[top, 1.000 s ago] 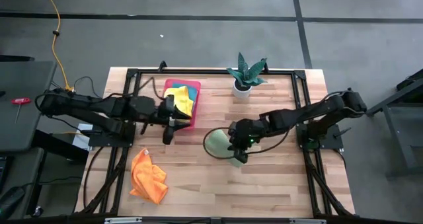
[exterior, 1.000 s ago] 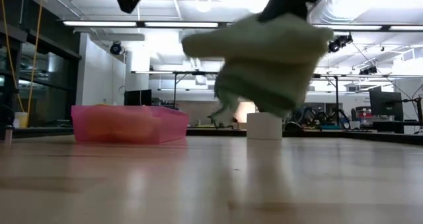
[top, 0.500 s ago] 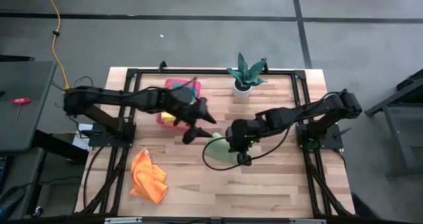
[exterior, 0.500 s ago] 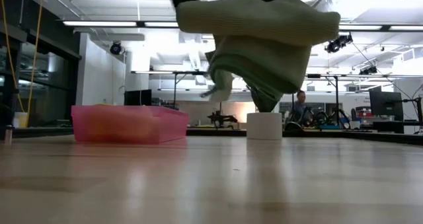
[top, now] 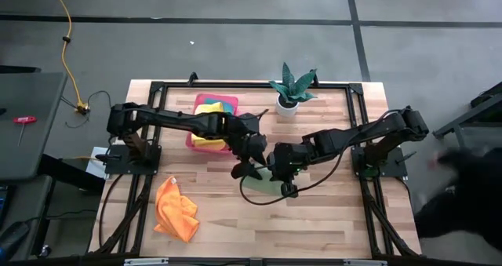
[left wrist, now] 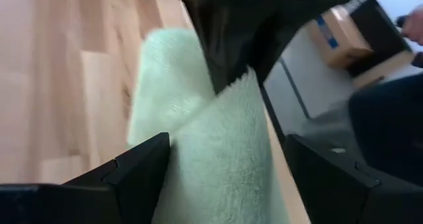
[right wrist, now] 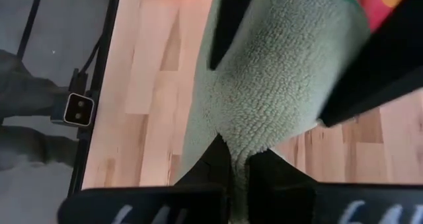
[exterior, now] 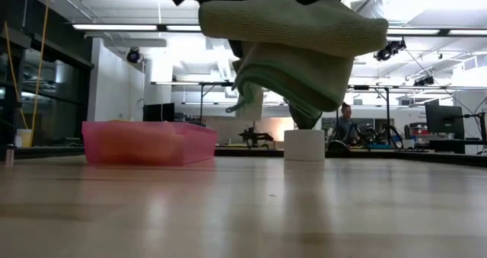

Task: Fold microfiber towels
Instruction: Put the folded green microfiber towel into the pink bin

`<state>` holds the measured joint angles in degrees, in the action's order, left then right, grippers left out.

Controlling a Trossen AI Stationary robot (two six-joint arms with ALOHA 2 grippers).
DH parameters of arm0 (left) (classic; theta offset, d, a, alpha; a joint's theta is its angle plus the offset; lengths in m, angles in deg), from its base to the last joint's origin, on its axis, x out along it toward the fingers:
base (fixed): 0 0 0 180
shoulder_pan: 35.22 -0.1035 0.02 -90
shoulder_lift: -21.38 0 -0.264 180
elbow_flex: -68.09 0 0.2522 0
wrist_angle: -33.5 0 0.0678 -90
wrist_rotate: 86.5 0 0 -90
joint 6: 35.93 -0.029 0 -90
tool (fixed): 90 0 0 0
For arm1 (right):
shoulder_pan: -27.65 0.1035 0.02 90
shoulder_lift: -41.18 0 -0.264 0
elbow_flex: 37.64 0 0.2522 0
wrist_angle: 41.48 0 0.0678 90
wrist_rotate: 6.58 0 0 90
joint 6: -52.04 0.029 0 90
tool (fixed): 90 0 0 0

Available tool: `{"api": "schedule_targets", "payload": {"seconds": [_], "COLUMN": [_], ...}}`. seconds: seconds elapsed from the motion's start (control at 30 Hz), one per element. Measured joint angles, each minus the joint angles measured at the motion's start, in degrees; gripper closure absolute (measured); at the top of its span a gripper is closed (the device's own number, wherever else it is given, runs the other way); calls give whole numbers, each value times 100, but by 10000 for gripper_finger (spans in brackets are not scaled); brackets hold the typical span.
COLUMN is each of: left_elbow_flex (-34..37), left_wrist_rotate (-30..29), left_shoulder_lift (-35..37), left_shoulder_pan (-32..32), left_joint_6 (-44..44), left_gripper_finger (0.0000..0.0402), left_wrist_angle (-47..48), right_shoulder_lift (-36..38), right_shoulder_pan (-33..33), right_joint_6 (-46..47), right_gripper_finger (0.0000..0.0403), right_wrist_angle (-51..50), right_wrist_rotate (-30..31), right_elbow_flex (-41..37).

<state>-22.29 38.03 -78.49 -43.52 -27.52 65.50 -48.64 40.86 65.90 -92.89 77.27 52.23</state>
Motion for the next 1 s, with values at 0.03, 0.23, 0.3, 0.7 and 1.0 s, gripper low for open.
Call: {"api": "schedule_targets", "payload": {"seconds": [0.03, 0.23, 0.3, 0.7, 1.0], "left_elbow_flex": [0, -4, -4, -4, -4], "left_wrist_rotate": [58, 14, -29, -375, -375], "left_shoulder_lift": [-29, -77, -77, -55, -48], "left_shoulder_pan": [2, 76, 101, 125, 126], "left_joint_6": [-3, -115, -275, -628, -891], "left_gripper_finger": [108, 108, 108, 121, 306], "left_wrist_angle": [28, 215, 383, 934, 1305], "right_shoulder_lift": [0, 0, 2, 2, 3], "right_shoulder_pan": [-12, -84, -85, -87, -159], "right_joint_6": [-7, -103, -109, -205, -186], "right_gripper_finger": [403, 403, 403, 403, 403], "right_wrist_angle": [-2, 41, 69, 269, 246], "right_wrist_rotate": [7, 9, 11, -2, -13], "right_elbow_flex": [0, 0, 0, 0, 0]}}
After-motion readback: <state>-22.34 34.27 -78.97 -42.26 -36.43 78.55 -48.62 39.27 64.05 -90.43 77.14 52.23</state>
